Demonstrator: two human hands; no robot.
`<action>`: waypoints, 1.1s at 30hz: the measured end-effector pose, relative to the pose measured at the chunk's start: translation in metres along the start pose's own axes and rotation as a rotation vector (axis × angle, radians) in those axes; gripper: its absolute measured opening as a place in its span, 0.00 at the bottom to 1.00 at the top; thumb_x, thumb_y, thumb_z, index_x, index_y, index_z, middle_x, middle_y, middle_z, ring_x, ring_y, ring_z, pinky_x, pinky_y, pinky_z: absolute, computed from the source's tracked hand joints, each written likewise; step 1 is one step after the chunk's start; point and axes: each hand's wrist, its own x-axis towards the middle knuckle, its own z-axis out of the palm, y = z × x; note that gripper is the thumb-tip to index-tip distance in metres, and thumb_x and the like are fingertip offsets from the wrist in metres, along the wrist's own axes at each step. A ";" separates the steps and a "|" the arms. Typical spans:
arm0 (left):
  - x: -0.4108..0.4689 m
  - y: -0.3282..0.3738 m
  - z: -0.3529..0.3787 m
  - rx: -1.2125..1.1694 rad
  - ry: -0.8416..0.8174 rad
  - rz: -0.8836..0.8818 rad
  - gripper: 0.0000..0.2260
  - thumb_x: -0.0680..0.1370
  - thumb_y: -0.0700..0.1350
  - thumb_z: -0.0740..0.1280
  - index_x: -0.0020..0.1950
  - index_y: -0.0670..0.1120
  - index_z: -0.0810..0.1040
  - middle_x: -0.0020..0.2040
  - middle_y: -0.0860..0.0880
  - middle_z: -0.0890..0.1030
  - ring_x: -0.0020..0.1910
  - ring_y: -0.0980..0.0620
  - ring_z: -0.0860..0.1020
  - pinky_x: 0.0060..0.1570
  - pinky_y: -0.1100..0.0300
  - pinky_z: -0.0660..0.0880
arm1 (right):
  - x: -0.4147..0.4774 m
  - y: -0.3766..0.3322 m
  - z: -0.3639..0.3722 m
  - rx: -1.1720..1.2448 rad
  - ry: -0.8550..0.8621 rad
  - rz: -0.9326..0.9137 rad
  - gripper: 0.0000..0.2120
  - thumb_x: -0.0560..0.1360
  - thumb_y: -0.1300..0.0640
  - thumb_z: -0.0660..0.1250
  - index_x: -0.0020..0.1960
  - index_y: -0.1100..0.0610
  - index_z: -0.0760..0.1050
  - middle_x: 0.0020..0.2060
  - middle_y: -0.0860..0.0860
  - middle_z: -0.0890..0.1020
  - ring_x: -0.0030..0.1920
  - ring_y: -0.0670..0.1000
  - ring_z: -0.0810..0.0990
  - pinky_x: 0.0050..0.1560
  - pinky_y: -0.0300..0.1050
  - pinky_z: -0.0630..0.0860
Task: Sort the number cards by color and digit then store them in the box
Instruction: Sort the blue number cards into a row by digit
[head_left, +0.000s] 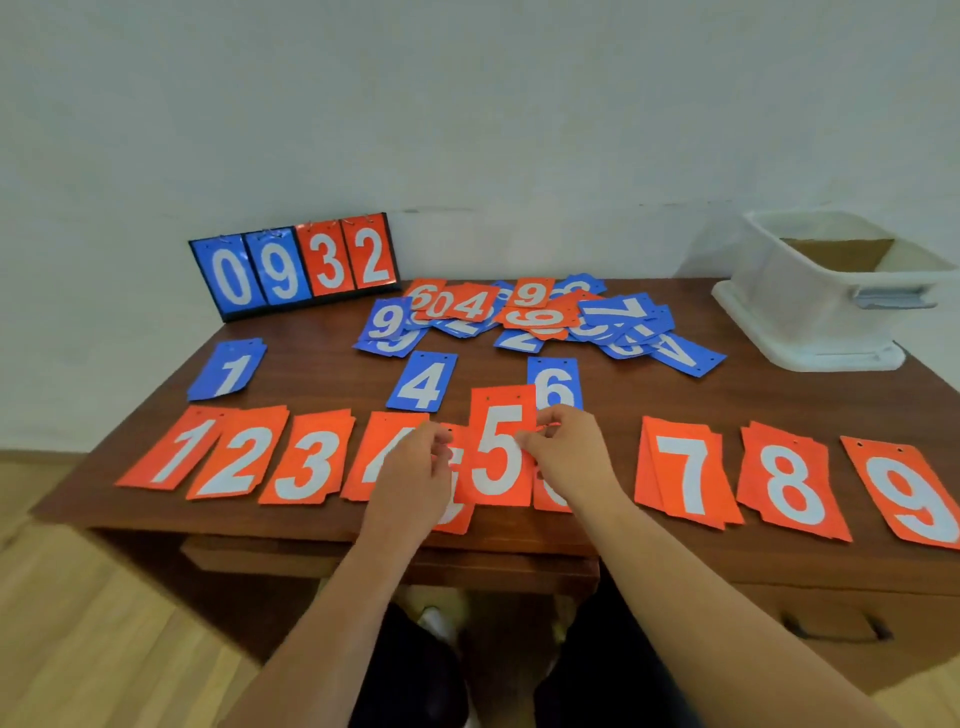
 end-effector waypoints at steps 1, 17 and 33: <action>-0.005 -0.011 -0.006 0.149 -0.035 0.021 0.09 0.82 0.44 0.62 0.63 0.50 0.74 0.57 0.51 0.80 0.57 0.54 0.78 0.55 0.60 0.77 | 0.003 0.002 0.008 -0.006 0.011 0.005 0.06 0.73 0.59 0.73 0.45 0.57 0.76 0.37 0.53 0.80 0.36 0.53 0.79 0.38 0.48 0.77; -0.050 -0.058 0.008 0.224 -0.094 0.167 0.15 0.82 0.49 0.64 0.69 0.55 0.69 0.71 0.56 0.64 0.67 0.59 0.71 0.52 0.80 0.64 | 0.009 0.011 0.052 -0.586 -0.081 0.029 0.15 0.78 0.51 0.67 0.61 0.56 0.74 0.57 0.52 0.80 0.54 0.51 0.79 0.48 0.43 0.76; 0.113 0.003 -0.006 0.190 -0.043 0.312 0.10 0.80 0.43 0.65 0.61 0.47 0.76 0.59 0.49 0.74 0.60 0.53 0.73 0.56 0.62 0.70 | 0.086 -0.024 0.013 -0.681 0.061 -0.232 0.19 0.78 0.47 0.64 0.63 0.59 0.72 0.60 0.56 0.72 0.58 0.55 0.75 0.55 0.50 0.75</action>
